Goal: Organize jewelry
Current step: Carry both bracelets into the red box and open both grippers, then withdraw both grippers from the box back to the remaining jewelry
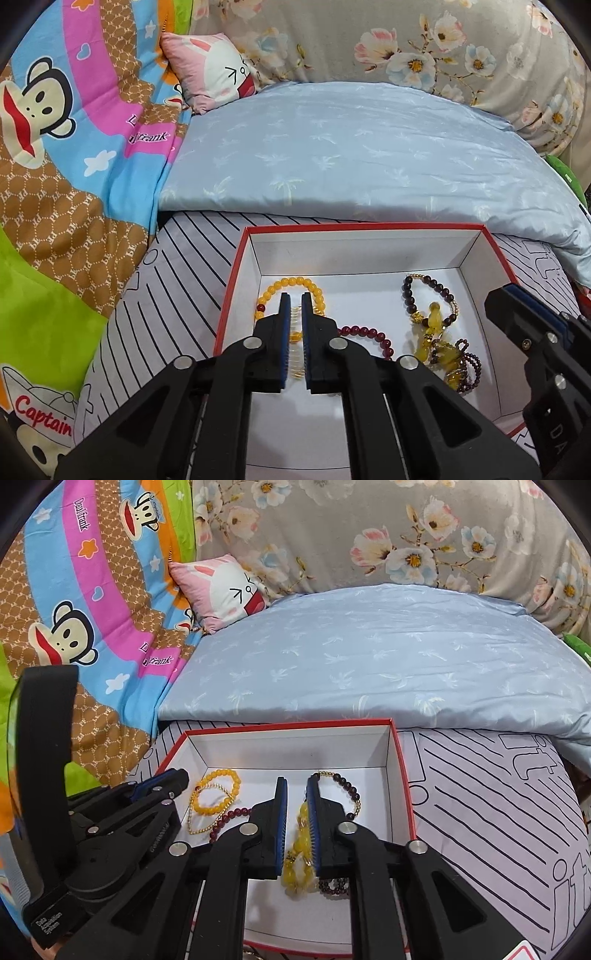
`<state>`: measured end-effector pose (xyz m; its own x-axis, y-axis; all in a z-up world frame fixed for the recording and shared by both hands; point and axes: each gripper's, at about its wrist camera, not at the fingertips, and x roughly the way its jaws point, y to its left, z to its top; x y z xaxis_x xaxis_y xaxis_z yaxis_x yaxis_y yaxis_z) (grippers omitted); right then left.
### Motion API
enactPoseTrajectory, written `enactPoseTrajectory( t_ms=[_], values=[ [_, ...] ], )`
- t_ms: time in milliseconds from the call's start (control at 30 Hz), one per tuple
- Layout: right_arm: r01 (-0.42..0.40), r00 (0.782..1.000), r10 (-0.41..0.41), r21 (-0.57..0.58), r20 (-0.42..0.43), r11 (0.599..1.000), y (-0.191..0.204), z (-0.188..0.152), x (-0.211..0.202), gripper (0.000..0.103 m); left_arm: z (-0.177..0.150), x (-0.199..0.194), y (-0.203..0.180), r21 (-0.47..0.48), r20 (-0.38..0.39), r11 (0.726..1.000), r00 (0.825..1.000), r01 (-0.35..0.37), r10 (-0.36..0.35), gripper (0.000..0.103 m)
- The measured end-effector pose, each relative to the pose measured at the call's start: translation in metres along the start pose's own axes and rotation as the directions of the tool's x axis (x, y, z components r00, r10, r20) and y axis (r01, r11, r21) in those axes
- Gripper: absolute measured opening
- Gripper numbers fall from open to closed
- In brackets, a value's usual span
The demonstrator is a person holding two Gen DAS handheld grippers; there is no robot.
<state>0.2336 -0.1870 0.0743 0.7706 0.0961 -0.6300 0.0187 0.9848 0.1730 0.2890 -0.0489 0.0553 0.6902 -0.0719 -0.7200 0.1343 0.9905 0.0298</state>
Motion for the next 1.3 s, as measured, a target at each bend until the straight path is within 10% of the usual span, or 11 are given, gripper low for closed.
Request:
enactPoseTrajectory(
  t_ms=[100,700,1300],
  values=[
    [-0.003,1.000,0.003,-0.004,0.014,1.000,0.001,0.000,-0.005,0.029,-0.001,-0.003,0.001,-0.017,0.017,1.000,1.000,0.000,0.000,0.045],
    [0.019,1.000,-0.020,0.015,0.024,1.000,-0.010,-0.024,-0.052,0.032,-0.021,-0.048,0.019,-0.026,0.048,1.000,0.999,0.013,-0.011,0.045],
    [0.028,0.997,-0.027,0.025,-0.072,0.999,0.001,-0.128,-0.113,0.032,-0.137,-0.106,0.056,-0.034,-0.038,0.999,0.999,0.026,-0.028,0.058]
  ],
)
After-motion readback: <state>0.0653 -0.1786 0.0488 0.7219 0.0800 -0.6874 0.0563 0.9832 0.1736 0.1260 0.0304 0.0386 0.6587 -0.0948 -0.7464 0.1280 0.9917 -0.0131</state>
